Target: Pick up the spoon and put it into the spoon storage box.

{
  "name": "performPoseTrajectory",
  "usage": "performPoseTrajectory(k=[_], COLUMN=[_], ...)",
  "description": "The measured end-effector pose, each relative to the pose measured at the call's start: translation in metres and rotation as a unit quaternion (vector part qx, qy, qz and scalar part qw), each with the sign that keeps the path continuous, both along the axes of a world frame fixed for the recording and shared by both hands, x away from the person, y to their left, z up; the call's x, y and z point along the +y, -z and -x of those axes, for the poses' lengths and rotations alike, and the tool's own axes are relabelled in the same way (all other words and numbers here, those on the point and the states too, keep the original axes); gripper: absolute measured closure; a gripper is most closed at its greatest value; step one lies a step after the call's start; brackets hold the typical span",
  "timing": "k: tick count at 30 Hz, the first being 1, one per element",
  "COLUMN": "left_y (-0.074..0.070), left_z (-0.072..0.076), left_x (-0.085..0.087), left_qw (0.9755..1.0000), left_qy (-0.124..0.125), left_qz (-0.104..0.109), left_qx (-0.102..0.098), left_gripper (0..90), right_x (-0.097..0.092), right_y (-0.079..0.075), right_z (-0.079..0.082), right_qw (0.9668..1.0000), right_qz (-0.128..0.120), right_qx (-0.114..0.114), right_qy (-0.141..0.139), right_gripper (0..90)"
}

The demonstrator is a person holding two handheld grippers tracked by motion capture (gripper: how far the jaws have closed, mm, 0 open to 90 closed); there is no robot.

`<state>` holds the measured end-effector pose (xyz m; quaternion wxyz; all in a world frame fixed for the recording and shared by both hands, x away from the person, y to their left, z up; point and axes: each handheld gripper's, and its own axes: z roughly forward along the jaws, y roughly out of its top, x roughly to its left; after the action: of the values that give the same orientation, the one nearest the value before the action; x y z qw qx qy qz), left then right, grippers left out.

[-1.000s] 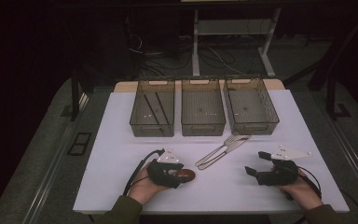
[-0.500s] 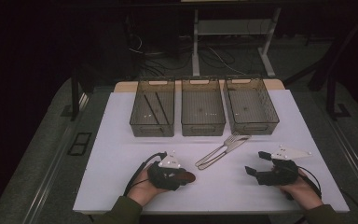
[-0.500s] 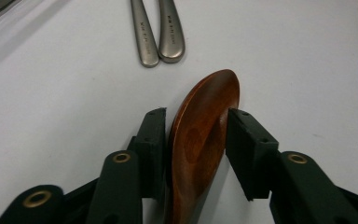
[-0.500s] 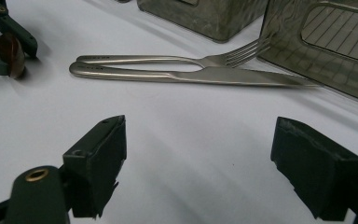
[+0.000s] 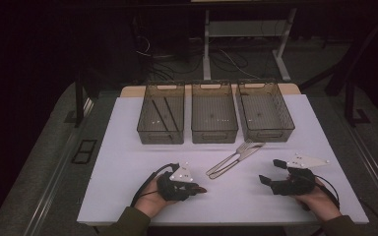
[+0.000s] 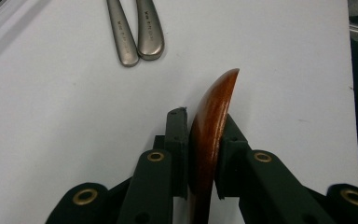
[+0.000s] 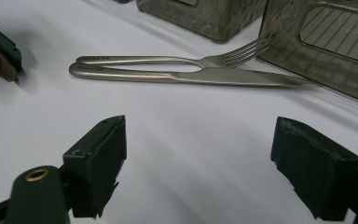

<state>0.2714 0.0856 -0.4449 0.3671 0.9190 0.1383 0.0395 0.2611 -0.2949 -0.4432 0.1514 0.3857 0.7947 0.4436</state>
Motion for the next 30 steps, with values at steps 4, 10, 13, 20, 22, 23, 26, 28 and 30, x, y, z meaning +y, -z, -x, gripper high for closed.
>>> performPoseTrajectory(k=[4, 10, 13, 20, 22, 23, 26, 28, 30], left_y=[-0.002, -0.007, -0.009, -0.014, -0.015, -0.015, -0.017, -0.018, -0.020], left_z=[-0.001, -0.003, -0.003, -0.007, -0.007, -0.007, -0.009, -0.010, -0.011], left_x=[0.001, 0.005, 0.008, 0.012, 0.012, 0.012, 0.013, 0.013, 0.014], left_qw=[1.0000, 0.9997, 0.9992, 0.9982, 0.9982, 0.9979, 0.9979, 0.9977, 0.9973], left_qy=[-0.002, -0.016, -0.028, -0.047, -0.049, -0.053, -0.054, -0.058, -0.064], left_qz=[0.000, 0.015, 0.028, 0.033, 0.033, 0.035, 0.032, 0.034, 0.035], left_qx=[0.000, -0.001, 0.008, 0.013, 0.011, 0.013, 0.012, 0.014, 0.015], left_gripper=[78.3, 79.0, 79.1, 79.4, 79.5, 79.5, 79.5, 79.5, 79.5], right_x=[0.000, 0.000, 0.000, -0.001, -0.001, -0.001, 0.000, -0.001, 0.000], right_y=[0.000, 0.000, 0.000, 0.000, -0.001, -0.001, -0.001, -0.001, 0.000], right_z=[0.000, 0.000, 0.000, 0.000, 0.000, 0.000, 0.000, 0.000, 0.000], right_qw=[1.0000, 1.0000, 1.0000, 1.0000, 1.0000, 1.0000, 1.0000, 1.0000, 1.0000], right_qz=[0.000, 0.000, 0.000, -0.003, -0.003, -0.003, -0.004, -0.004, -0.004], right_qx=[0.000, 0.001, 0.000, 0.002, -0.001, -0.001, 0.000, -0.001, 0.000], right_qy=[0.000, -0.001, -0.001, 0.002, 0.002, 0.001, 0.001, 0.001, 0.001], right_gripper=[17.3, 17.3, 17.4, 17.3, 17.3, 17.3, 17.3, 17.3, 17.3])
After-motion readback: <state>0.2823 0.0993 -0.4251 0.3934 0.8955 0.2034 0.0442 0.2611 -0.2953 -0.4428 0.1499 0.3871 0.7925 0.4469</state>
